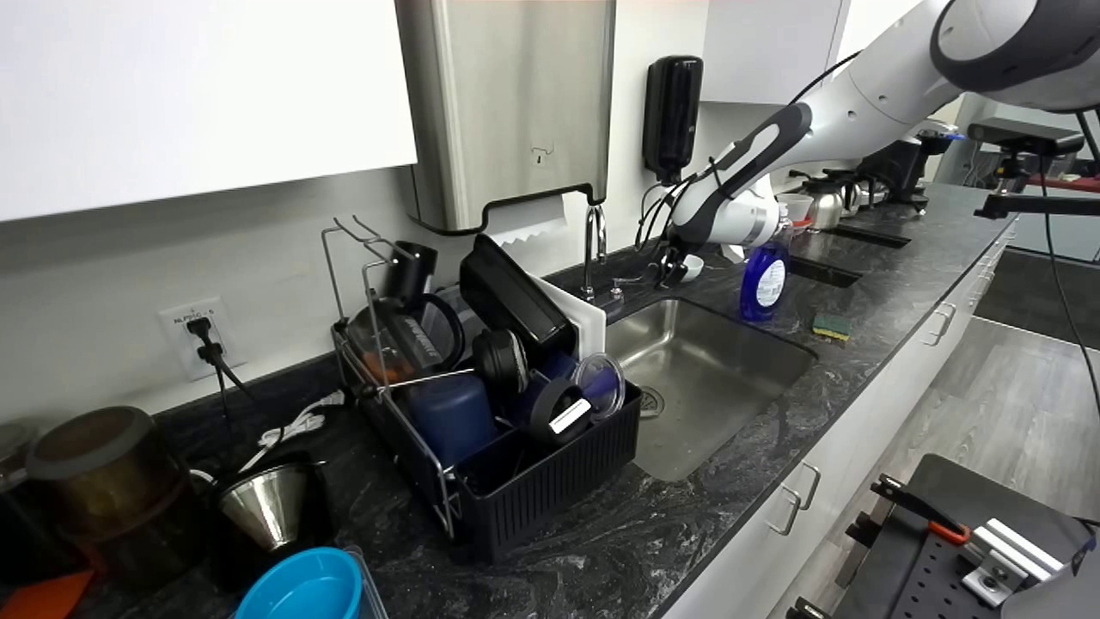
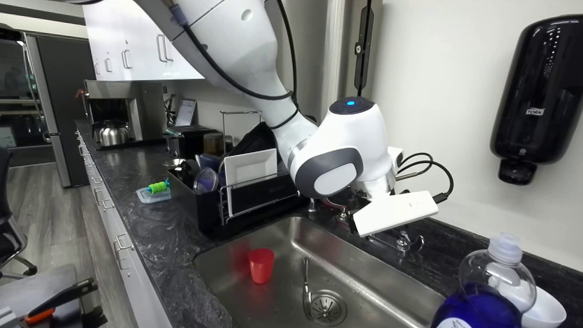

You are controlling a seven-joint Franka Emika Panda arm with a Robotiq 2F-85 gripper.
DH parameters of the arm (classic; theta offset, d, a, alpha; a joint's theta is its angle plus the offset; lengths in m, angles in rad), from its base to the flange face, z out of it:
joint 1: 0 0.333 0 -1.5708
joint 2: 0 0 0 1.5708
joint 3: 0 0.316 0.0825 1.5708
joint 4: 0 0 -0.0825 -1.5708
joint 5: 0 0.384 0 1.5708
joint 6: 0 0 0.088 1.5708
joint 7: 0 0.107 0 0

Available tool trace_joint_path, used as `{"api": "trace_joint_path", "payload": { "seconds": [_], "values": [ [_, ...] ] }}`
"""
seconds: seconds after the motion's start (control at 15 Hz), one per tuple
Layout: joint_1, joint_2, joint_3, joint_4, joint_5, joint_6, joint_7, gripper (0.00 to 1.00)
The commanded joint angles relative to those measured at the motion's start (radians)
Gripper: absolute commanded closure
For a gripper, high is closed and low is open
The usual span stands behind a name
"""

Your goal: Put the butter knife in the sink then open and close the tap

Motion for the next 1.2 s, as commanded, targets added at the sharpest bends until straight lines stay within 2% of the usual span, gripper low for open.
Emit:
{"api": "trace_joint_path", "payload": {
  "seconds": [0.0, 0.4, 0.47, 1.13],
  "values": [
    [-0.005, 0.0, 0.004, -0.001, -0.019, 0.0, 0.018, 0.0],
    [-0.004, 0.0, 0.004, -0.001, -0.019, 0.0, 0.019, 0.0],
    [0.011, 0.002, -0.013, 0.001, -0.021, -0.001, 0.032, 0.0],
    [0.042, 0.06, -0.026, 0.071, -0.085, 0.039, 0.037, 0.0]
  ]
}}
